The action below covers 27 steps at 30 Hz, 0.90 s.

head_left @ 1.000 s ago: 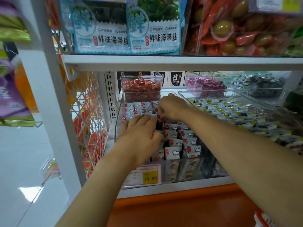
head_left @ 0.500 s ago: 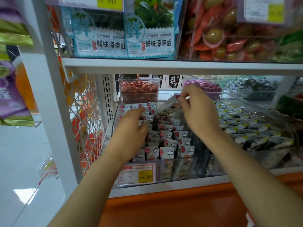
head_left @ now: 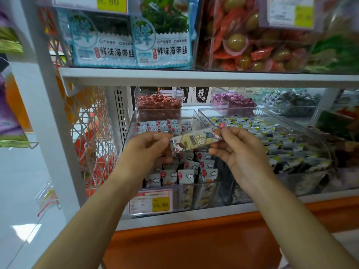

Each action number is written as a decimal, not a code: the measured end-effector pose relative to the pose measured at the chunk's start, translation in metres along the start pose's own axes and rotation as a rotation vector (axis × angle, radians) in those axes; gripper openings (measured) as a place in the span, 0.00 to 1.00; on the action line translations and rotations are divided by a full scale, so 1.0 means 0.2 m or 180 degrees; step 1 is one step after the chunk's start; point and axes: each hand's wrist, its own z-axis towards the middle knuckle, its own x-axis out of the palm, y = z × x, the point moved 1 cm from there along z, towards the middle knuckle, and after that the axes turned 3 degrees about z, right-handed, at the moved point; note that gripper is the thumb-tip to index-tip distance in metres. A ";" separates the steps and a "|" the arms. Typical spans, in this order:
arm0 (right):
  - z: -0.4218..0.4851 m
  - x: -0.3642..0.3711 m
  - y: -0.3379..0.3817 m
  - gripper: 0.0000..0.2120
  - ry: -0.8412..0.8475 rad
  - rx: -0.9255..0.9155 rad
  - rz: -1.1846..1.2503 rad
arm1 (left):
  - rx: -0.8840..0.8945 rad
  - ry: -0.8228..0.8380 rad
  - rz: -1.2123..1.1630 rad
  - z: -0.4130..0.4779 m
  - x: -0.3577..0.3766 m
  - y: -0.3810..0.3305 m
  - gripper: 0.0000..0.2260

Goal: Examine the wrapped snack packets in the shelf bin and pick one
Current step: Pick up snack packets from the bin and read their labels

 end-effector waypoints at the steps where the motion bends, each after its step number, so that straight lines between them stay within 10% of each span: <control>1: 0.00 0.00 0.00 0.06 0.0054 0.0073 0.0129 | -0.0054 0.0010 -0.0158 0.00 0.00 0.00 0.08; 27: 0.01 -0.02 -0.05 0.05 0.0059 0.0188 0.0259 | -0.0142 -0.0210 -0.1395 0.01 0.01 -0.02 0.04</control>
